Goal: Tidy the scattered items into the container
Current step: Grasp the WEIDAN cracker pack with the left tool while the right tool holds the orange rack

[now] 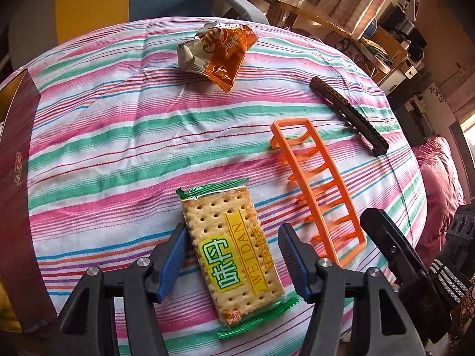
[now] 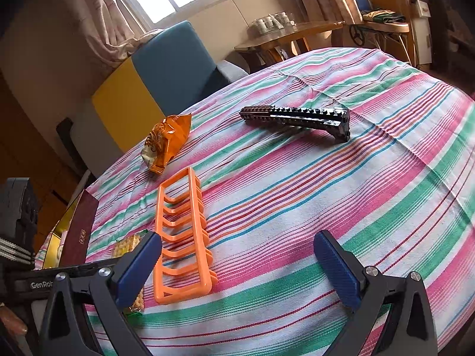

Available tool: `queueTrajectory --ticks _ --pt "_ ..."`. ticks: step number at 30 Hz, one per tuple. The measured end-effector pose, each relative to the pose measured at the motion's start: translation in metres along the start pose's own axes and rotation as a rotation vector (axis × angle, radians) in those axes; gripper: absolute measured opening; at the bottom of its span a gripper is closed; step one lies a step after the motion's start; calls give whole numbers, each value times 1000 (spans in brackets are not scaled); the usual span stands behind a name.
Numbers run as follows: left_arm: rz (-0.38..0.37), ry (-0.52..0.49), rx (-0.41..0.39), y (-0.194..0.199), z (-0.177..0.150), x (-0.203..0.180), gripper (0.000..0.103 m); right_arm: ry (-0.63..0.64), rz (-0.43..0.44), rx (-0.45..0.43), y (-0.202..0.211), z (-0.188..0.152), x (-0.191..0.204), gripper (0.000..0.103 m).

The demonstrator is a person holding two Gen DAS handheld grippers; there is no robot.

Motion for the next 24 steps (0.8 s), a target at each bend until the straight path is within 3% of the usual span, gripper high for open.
queueTrajectory --ticks 7,15,21,24 --pt "69 -136 -36 -1 -7 -5 59 23 1 -9 0 -2 0 103" --pt "51 -142 -42 19 -24 18 56 79 -60 34 -4 2 9 103" --pt "42 -122 -54 34 -41 38 56 149 -7 91 -12 9 38 101" --pt "19 -113 -64 38 -46 44 56 214 -21 126 -24 8 55 101"
Point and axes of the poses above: each gripper's, at about its wrist camera, not at the fingertips, and y roughly against the way its jaws point, x to its left, z to its top, the point moved 4 cm from there along -y, roughly the way its jaws point, and after that the axes turned 10 degrees about -z, right-handed, at the moved point
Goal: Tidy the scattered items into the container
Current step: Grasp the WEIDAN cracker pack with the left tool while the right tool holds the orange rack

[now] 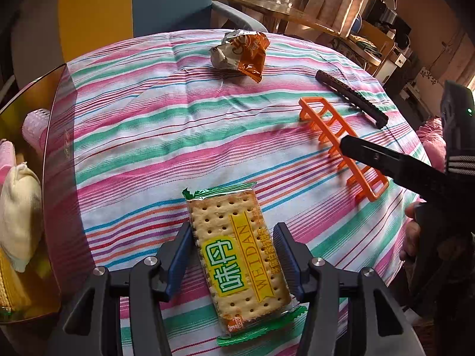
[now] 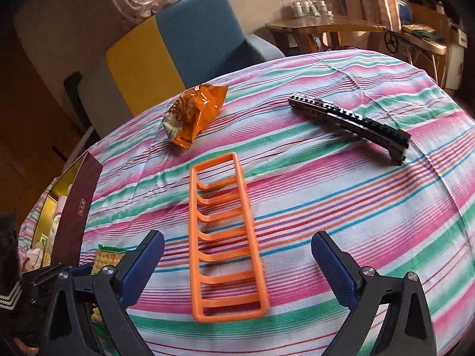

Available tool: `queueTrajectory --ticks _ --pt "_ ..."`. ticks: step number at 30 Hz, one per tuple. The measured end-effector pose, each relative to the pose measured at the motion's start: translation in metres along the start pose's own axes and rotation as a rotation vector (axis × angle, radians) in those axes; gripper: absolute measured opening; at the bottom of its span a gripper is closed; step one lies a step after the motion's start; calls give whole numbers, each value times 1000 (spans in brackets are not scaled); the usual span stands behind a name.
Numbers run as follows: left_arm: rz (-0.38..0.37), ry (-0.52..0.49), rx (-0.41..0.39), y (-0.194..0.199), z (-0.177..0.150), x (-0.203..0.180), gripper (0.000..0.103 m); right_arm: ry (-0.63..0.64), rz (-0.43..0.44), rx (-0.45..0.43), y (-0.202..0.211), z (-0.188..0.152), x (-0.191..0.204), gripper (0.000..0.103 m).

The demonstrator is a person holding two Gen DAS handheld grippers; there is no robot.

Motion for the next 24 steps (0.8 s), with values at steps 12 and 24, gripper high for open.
queueTrajectory --ticks 12,24 --pt "6 -45 -35 -5 -3 -4 60 208 -157 26 -10 -7 29 51" --pt "12 -50 -79 13 -16 1 53 148 -118 11 11 -33 45 51"
Point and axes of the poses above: each gripper's, at about its wrist camera, not at the fingertips, and y roughly against the way its jaws point, x to its left, z to its top, the point moved 4 cm from there along -y, roughly the way its jaws point, and after that the axes turned 10 degrees about -z, right-handed, at the moved point
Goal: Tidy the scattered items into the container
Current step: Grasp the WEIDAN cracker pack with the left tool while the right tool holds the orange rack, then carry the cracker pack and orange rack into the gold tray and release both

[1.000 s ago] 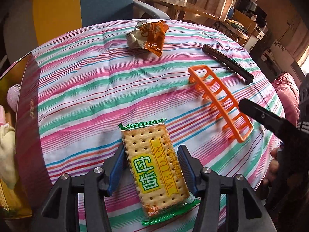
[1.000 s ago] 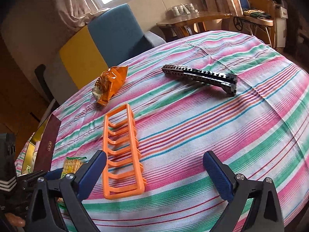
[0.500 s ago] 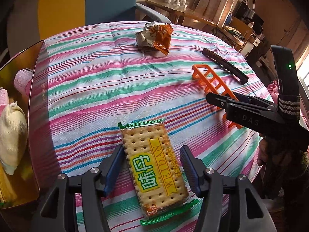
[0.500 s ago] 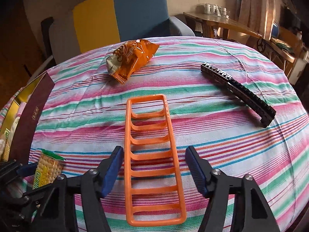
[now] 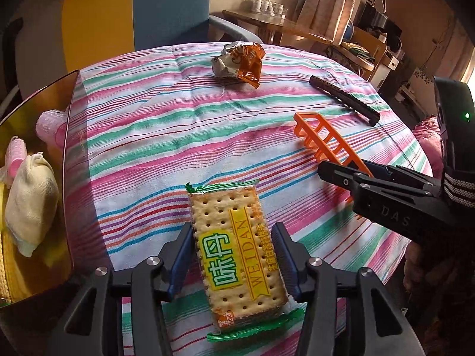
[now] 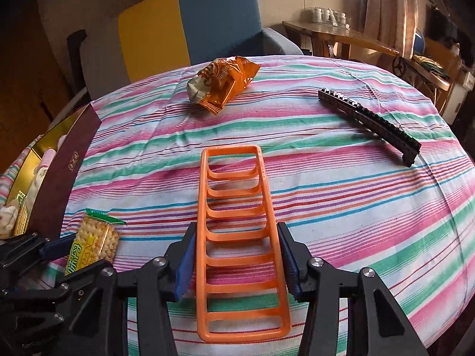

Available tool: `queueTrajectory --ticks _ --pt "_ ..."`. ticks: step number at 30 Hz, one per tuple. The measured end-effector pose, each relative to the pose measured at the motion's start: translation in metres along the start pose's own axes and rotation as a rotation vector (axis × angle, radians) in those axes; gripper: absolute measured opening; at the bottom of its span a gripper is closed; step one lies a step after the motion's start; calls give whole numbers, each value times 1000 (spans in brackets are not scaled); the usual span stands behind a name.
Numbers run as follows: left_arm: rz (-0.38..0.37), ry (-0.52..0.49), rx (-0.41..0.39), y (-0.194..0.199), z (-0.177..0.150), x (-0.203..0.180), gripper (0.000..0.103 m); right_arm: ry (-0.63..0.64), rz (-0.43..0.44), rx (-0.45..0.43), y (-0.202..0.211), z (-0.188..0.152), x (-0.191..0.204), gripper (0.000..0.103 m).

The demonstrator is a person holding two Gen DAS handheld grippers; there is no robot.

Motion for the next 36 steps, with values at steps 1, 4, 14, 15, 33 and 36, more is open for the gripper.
queueTrajectory --ticks 1,4,14,15,33,36 --pt "0 1 -6 4 -1 1 53 -6 8 -1 2 -1 2 51" --pt "-9 11 -32 18 -3 3 53 -23 34 -2 7 -4 8 51" --pt "23 67 -161 79 -8 26 53 11 137 -55 38 10 53 50" --pt "33 78 -177 86 -8 32 53 26 150 -64 42 13 62 50" --pt "222 323 -343 172 -16 168 53 286 372 -110 64 55 237 50" --pt "236 336 -345 176 -16 179 53 316 388 -90 57 59 257 50"
Point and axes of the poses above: each gripper's, at about its wrist camera, not at the fingertips, and y roughly against the way its jaws point, x to its left, z to its top, the point moved 4 cm from there along -y, roughly the way its jaws point, and after that the axes turned 10 degrees about -z, right-handed, at the moved point
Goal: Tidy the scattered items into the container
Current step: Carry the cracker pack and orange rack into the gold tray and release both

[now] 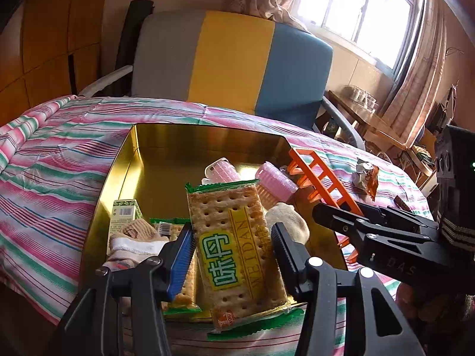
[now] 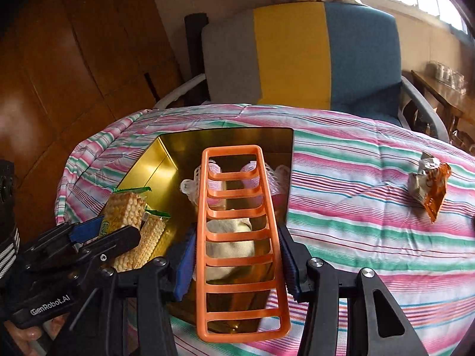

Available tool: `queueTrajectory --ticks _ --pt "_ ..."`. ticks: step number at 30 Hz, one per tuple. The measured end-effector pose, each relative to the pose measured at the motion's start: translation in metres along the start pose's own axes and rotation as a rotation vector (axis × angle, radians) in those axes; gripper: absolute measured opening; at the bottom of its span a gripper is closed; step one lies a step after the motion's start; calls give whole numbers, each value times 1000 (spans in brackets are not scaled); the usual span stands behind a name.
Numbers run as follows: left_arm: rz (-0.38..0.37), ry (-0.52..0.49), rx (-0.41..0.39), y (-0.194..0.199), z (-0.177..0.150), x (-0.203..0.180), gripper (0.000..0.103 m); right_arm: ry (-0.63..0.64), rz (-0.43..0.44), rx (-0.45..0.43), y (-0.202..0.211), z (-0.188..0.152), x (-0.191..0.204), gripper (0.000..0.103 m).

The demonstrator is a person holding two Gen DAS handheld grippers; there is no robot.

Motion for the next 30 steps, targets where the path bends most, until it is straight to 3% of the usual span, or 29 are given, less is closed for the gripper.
queueTrajectory --ticks 5,13,30 --pt "12 27 0 -4 4 14 53 8 52 52 -25 17 12 51" --pt "14 42 2 -10 7 23 53 31 -9 83 -60 39 22 51" --pt "69 11 30 -28 14 28 53 86 -67 83 -75 30 31 50"
Point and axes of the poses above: each gripper's, at about its wrist camera, not at the fingertips, and y roughly against the way its jaws point, x to its left, z to its top, the point moved 4 cm from there along -y, roughly the way its jaws point, and after that the axes turned 10 degrees about -z, right-handed, at the moved point
